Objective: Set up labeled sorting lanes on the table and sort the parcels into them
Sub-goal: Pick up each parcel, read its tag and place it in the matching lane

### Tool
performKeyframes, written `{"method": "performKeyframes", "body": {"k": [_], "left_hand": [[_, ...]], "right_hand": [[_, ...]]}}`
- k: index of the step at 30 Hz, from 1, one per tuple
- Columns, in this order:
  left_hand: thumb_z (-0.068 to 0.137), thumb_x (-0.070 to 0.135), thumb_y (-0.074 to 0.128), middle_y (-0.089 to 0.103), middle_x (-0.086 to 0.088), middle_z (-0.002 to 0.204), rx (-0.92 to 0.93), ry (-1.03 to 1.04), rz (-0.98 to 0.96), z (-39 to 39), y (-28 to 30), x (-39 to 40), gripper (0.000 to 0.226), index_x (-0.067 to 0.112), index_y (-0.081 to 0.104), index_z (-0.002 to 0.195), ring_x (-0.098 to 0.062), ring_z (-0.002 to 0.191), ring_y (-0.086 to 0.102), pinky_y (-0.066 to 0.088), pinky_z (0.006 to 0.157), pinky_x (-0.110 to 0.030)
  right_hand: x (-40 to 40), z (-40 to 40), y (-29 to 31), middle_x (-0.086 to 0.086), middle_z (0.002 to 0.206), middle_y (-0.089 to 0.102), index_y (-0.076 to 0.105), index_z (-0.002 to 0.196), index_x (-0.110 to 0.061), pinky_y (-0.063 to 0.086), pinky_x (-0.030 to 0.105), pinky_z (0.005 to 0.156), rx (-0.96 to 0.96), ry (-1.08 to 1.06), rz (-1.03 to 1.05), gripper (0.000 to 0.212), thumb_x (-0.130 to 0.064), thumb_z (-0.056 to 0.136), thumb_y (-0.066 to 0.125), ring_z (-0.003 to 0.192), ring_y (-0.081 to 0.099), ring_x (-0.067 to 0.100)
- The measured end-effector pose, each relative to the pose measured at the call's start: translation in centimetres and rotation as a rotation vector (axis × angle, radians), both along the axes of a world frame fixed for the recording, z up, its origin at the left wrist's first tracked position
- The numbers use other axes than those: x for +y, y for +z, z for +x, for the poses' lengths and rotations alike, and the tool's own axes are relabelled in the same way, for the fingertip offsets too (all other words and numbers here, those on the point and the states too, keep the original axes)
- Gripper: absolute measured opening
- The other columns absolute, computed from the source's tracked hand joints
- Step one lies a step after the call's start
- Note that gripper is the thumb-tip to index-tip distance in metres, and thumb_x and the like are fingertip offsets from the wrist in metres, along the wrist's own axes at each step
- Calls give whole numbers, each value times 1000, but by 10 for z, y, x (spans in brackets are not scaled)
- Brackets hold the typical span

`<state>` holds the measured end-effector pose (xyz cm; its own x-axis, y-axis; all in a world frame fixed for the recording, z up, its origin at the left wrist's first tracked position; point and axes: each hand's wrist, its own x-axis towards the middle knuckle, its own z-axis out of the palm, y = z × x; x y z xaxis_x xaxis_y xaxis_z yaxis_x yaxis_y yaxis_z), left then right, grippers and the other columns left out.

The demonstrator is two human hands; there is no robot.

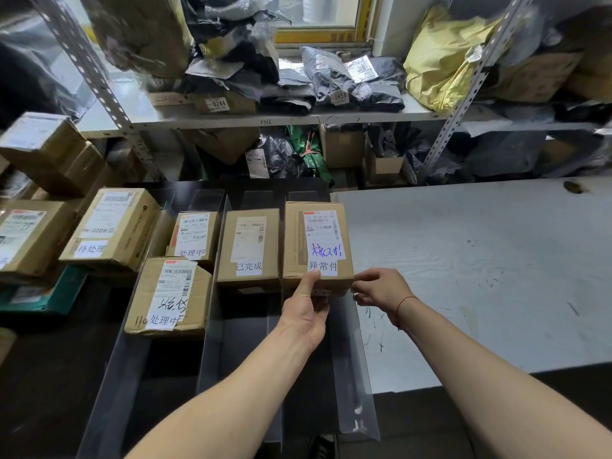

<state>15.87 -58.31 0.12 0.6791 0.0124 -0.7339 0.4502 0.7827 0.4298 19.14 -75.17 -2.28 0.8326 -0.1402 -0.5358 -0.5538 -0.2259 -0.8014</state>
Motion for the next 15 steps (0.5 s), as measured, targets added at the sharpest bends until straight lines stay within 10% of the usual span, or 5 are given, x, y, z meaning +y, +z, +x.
{"method": "performKeyframes", "body": {"k": [15], "left_hand": [[88, 18, 80, 76, -13, 121, 159, 34, -29, 29, -59, -6, 50, 13, 61, 134, -30, 120, 67, 40, 121, -49]], "right_hand": [[4, 1, 3, 10, 91, 78, 79, 94, -14, 67, 40, 79, -3, 28, -82, 7, -7, 91, 79, 83, 76, 28]]}}
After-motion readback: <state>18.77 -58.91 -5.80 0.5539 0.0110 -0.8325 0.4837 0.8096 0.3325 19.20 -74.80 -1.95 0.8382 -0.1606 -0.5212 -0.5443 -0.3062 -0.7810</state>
